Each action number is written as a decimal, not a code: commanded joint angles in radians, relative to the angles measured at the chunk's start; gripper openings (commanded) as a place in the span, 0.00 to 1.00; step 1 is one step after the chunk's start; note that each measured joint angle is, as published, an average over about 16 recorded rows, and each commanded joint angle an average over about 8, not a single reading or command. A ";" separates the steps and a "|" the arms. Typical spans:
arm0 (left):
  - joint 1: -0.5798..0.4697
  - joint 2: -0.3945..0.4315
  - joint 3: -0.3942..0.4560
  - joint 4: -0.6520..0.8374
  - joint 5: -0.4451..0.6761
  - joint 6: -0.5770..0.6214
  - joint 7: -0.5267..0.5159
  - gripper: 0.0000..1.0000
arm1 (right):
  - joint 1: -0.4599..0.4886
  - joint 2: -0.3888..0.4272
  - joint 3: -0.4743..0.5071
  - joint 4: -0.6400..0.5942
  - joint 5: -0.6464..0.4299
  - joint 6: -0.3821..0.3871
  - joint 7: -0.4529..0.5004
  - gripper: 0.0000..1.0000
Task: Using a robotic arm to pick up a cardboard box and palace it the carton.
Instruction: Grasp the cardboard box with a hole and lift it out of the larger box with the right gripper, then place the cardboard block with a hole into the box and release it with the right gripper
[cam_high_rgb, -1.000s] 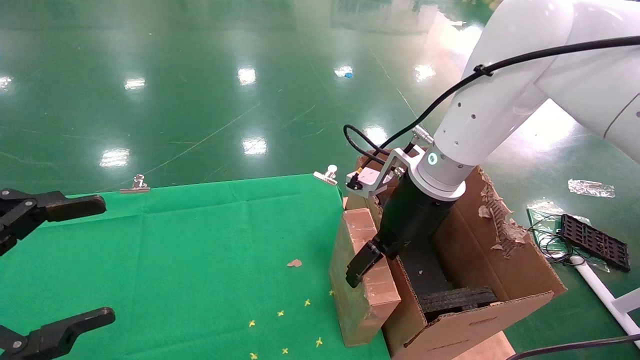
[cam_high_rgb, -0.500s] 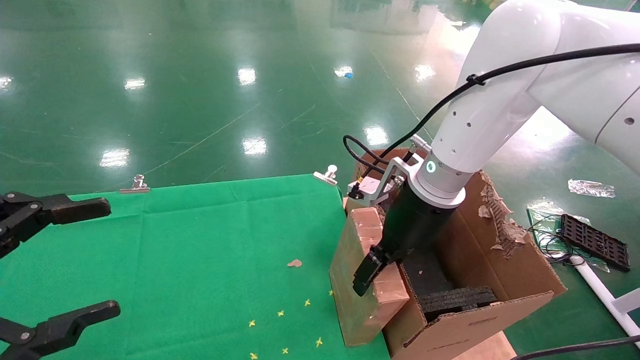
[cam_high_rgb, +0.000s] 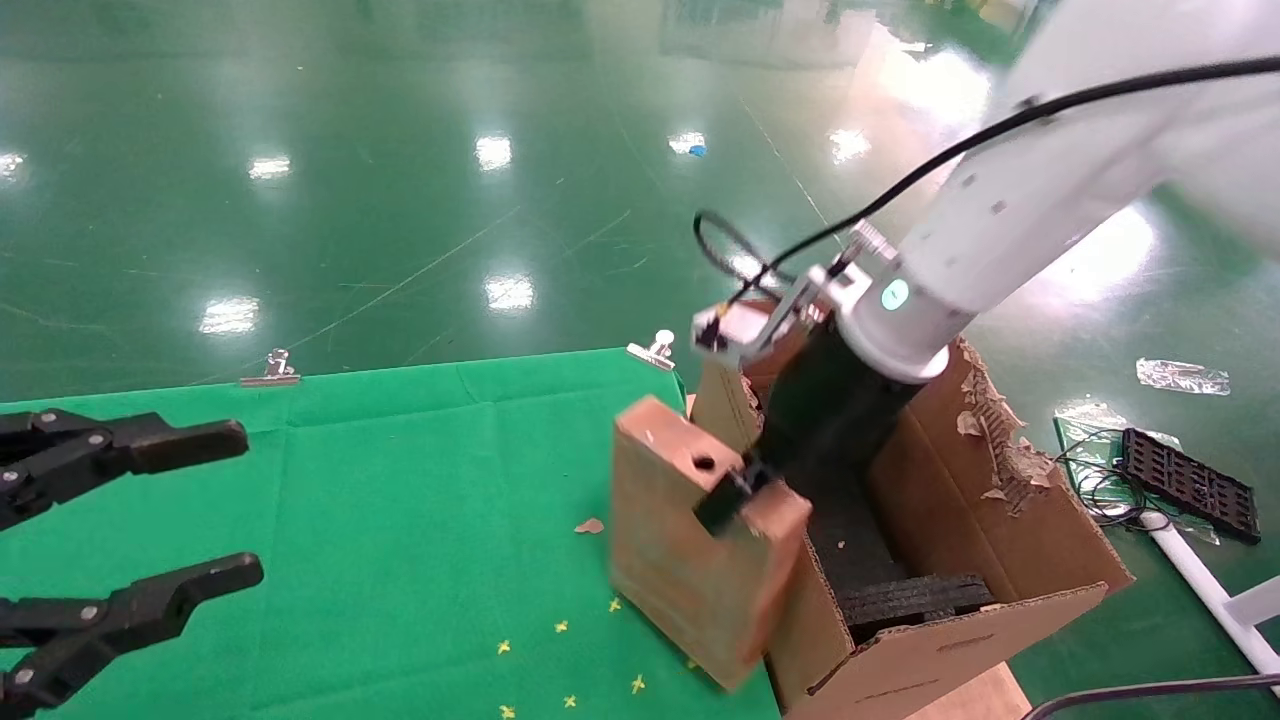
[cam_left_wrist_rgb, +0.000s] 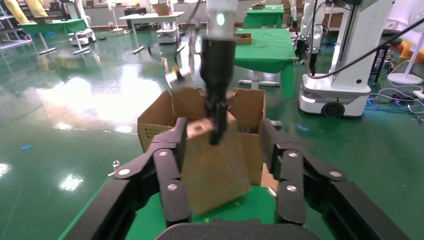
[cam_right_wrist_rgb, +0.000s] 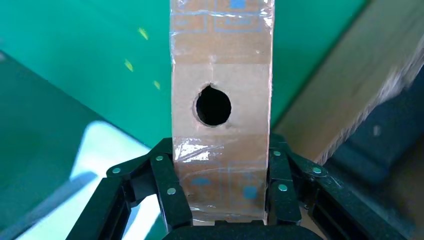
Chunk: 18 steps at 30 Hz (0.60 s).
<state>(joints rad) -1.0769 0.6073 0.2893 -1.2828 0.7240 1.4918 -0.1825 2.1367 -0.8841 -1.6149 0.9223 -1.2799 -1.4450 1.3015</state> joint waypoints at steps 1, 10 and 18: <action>0.000 0.000 0.000 0.000 0.000 0.000 0.000 0.00 | 0.018 0.033 0.025 0.024 0.015 0.030 -0.036 0.00; 0.000 0.000 0.001 0.000 0.000 0.000 0.000 0.00 | 0.198 0.194 0.121 0.059 -0.038 0.149 -0.152 0.00; 0.000 0.000 0.001 0.000 -0.001 -0.001 0.001 0.00 | 0.284 0.269 0.098 0.035 -0.186 0.157 -0.123 0.00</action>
<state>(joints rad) -1.0772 0.6068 0.2905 -1.2828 0.7232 1.4913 -0.1819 2.4036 -0.6158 -1.5196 0.9546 -1.4527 -1.2930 1.1798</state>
